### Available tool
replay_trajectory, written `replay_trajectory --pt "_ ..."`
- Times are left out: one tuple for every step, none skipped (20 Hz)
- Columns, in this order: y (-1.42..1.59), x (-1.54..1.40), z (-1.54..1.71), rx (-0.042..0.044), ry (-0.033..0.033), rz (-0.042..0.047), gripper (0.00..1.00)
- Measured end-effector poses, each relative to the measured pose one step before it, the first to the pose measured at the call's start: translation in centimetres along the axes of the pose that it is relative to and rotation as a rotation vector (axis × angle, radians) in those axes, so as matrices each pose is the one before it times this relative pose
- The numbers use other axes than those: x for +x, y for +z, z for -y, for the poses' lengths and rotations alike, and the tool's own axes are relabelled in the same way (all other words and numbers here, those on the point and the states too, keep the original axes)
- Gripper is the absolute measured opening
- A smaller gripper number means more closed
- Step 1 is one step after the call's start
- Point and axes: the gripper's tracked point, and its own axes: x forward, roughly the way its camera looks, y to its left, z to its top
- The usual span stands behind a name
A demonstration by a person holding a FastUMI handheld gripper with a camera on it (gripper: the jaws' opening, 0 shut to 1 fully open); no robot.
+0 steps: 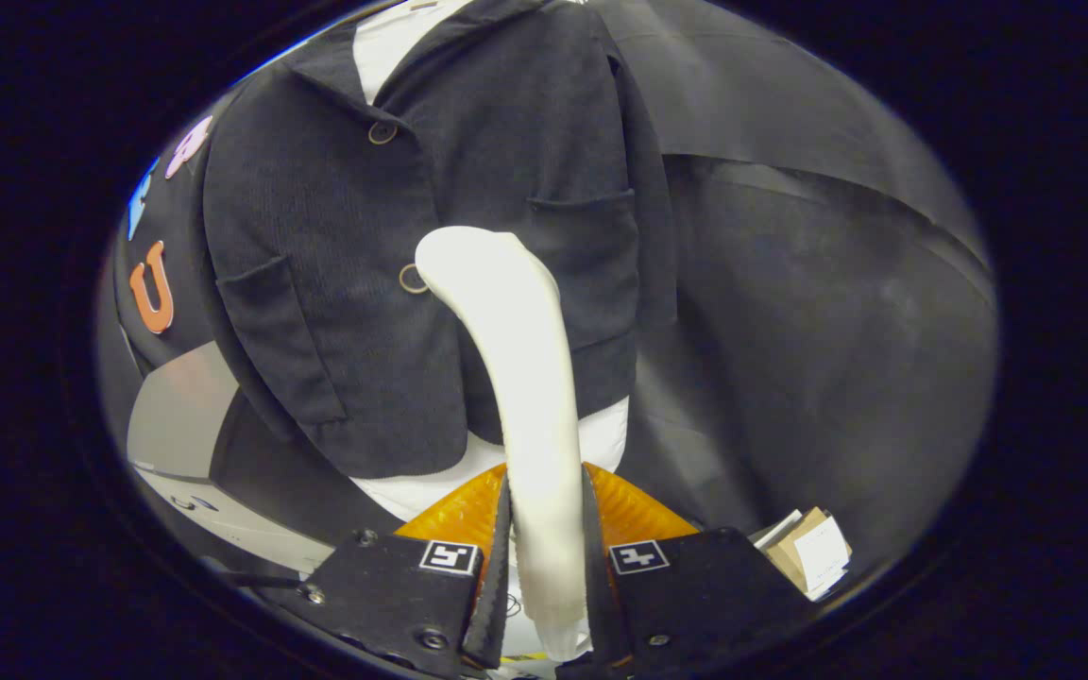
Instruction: Iron the clothes twice with a garment steamer, once on the left side and once on the right side.
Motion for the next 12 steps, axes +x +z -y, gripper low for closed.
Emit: replay_trajectory --pt "-0.39 0.144 -0.009 -0.00043 -0.00132 -0.00496 0.38" --pt "-0.194 0.105 -0.028 0.00292 0.00092 -0.00365 0.38" --pt "-0.275 0.189 -0.034 0.00213 0.00071 -0.00422 0.37" --pt "-0.314 0.169 0.02 -0.00042 -0.00078 -0.00533 0.37" --pt "-0.504 0.184 0.064 -0.00066 -0.00059 -0.00711 0.37" --pt "-0.464 0.167 0.053 0.00012 0.00099 -0.00704 0.37" --pt "-0.501 0.209 0.052 -0.00203 0.00166 -0.00858 0.37" --pt "-0.381 0.217 0.046 -0.00264 0.00099 -0.00909 0.38" --pt "-0.392 0.134 0.033 -0.00164 0.0007 -0.00981 0.38" --pt "-0.326 0.098 0.044 -0.00021 0.0004 -0.00842 0.38" --pt "-0.304 0.05 -0.122 0.00106 0.00216 -0.00477 0.38" --pt "-0.062 0.079 -0.044 0.00101 0.00198 -0.00181 0.38"
